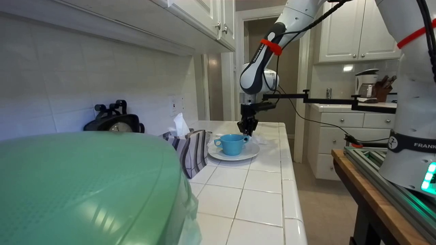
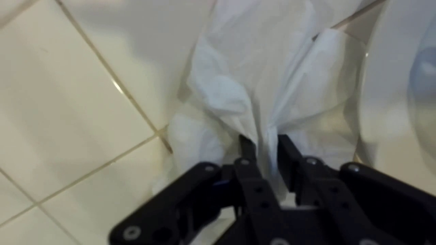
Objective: Move the napkin on the counter forward
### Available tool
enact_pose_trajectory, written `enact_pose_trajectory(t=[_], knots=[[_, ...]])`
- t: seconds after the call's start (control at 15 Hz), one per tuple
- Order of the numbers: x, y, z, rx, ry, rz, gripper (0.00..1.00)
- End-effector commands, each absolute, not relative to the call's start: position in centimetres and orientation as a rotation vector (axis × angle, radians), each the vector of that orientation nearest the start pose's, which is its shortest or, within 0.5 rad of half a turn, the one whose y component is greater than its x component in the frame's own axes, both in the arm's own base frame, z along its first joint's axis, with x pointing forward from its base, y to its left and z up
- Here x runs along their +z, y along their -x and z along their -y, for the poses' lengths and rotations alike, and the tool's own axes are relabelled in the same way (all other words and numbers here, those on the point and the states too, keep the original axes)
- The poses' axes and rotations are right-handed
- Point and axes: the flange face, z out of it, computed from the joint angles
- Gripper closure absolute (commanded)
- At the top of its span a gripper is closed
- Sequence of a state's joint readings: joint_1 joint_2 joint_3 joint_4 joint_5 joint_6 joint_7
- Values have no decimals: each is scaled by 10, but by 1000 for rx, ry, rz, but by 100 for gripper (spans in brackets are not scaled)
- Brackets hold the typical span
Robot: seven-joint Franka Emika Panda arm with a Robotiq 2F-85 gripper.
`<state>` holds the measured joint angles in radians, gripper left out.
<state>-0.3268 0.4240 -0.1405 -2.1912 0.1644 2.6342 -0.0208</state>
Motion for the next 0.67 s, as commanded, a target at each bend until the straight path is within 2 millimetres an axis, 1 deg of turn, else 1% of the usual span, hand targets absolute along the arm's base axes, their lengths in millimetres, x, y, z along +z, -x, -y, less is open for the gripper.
enact_pose_trajectory(t=[0.0,0.27,0.4,0.6], knots=[[214,-489,254,-78,3017,-808,44],[240,-485,252,-87,3022,-818,14],[253,-479,250,-92,3031,-814,1],[275,-469,247,-80,3044,-786,0]])
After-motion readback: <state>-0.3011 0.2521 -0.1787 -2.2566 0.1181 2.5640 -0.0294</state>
